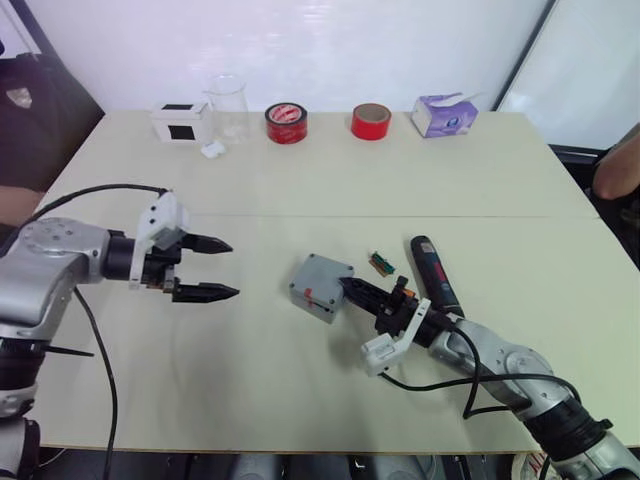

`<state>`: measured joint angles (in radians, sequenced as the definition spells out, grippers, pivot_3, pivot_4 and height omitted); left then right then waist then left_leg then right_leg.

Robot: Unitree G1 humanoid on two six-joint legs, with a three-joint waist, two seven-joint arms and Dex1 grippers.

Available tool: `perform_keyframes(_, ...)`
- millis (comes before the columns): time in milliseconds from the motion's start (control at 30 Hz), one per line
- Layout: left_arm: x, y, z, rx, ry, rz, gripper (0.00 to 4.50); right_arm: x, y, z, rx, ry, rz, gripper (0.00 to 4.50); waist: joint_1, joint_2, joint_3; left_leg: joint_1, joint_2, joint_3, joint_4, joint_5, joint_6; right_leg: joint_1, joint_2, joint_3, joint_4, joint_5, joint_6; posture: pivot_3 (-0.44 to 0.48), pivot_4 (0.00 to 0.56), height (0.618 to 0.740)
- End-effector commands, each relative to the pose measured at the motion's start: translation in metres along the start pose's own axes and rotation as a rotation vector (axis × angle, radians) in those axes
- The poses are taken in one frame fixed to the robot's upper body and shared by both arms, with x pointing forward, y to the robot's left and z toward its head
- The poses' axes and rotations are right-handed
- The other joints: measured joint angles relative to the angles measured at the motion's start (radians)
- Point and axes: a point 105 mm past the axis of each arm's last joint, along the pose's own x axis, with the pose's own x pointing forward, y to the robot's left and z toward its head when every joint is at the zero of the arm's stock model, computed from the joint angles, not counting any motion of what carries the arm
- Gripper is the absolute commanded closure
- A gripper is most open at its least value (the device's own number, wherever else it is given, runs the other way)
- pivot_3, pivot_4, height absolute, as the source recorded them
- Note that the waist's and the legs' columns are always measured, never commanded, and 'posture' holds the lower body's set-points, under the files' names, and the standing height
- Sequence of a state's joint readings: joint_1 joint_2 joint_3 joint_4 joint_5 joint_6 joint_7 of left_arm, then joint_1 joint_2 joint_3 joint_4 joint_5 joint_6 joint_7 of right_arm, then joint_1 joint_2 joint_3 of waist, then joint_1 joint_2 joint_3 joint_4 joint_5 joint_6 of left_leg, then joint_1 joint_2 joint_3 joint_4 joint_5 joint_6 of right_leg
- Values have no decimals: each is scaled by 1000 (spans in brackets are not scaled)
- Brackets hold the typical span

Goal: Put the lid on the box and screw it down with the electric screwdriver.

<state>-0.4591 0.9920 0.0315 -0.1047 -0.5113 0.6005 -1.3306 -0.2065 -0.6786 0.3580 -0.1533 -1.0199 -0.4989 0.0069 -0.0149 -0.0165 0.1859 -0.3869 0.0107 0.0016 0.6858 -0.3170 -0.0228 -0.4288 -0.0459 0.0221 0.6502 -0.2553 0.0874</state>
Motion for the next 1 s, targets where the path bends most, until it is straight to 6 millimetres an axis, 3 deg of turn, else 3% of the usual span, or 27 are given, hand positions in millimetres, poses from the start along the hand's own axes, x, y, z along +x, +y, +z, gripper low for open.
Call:
perform_keyframes(33, -2, 0, 7, 37, -13, 10, 19, -2, 9, -1, -8, 9, 44, 4350, 0, 0, 0, 0, 0, 0, 0, 0, 0, 0, 0, 0, 0, 0, 0, 0, 150, 739)
perform_keyframes(1000, -1, 2, 6, 39, -21, 32, 19, 6, -2, 4, -4, -4, 1, 4350, -2, 0, 0, 2, 0, 0, 0, 0, 0, 1, 0, 0, 1, 0, 0, 0, 150, 739)
